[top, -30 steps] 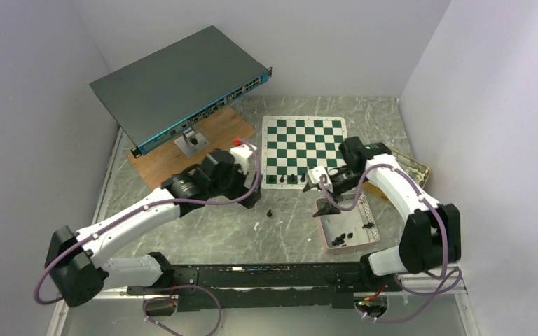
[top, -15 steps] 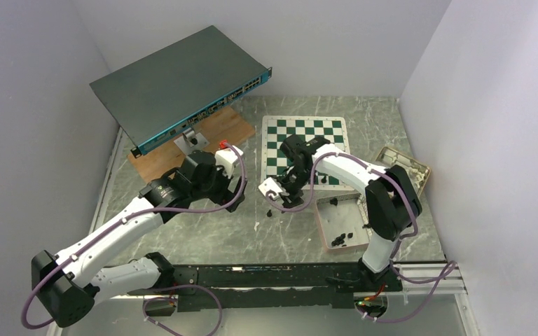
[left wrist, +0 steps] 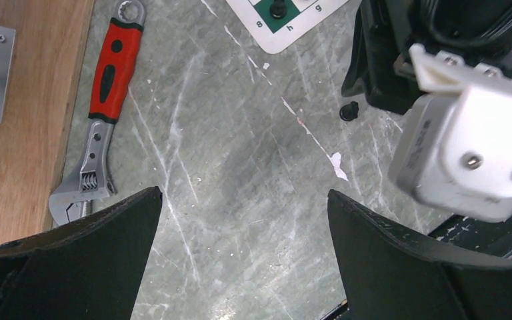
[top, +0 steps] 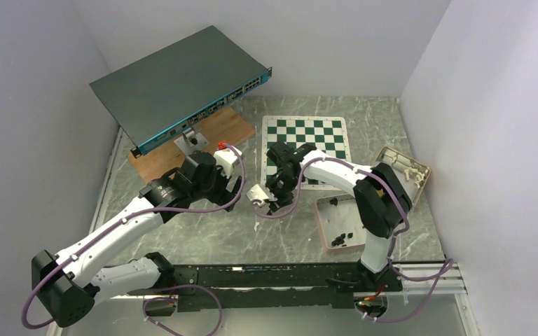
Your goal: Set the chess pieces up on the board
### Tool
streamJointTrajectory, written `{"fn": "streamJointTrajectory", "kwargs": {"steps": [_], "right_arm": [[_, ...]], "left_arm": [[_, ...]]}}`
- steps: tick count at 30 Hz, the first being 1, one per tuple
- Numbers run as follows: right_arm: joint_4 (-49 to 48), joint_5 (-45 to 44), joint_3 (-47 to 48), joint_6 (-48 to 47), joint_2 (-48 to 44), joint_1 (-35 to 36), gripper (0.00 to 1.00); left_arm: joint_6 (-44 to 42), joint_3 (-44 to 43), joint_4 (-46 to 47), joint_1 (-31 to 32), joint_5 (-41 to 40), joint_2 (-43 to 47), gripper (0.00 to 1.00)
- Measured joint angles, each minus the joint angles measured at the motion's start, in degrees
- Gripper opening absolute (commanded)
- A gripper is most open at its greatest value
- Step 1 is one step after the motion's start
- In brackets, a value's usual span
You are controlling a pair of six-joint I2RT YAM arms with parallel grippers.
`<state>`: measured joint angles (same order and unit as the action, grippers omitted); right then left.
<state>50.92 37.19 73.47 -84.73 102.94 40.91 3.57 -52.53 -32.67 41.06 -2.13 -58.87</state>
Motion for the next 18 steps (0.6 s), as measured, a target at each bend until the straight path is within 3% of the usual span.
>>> {"fn": "streamJointTrajectory", "kwargs": {"steps": [18], "right_arm": [[-4.9, -4.2, -2.3, 1.4, 3.2, 2.7, 0.28]], "left_arm": [[0.0, 0.0, -0.2, 0.0, -2.3, 0.0, 1.00]]}}
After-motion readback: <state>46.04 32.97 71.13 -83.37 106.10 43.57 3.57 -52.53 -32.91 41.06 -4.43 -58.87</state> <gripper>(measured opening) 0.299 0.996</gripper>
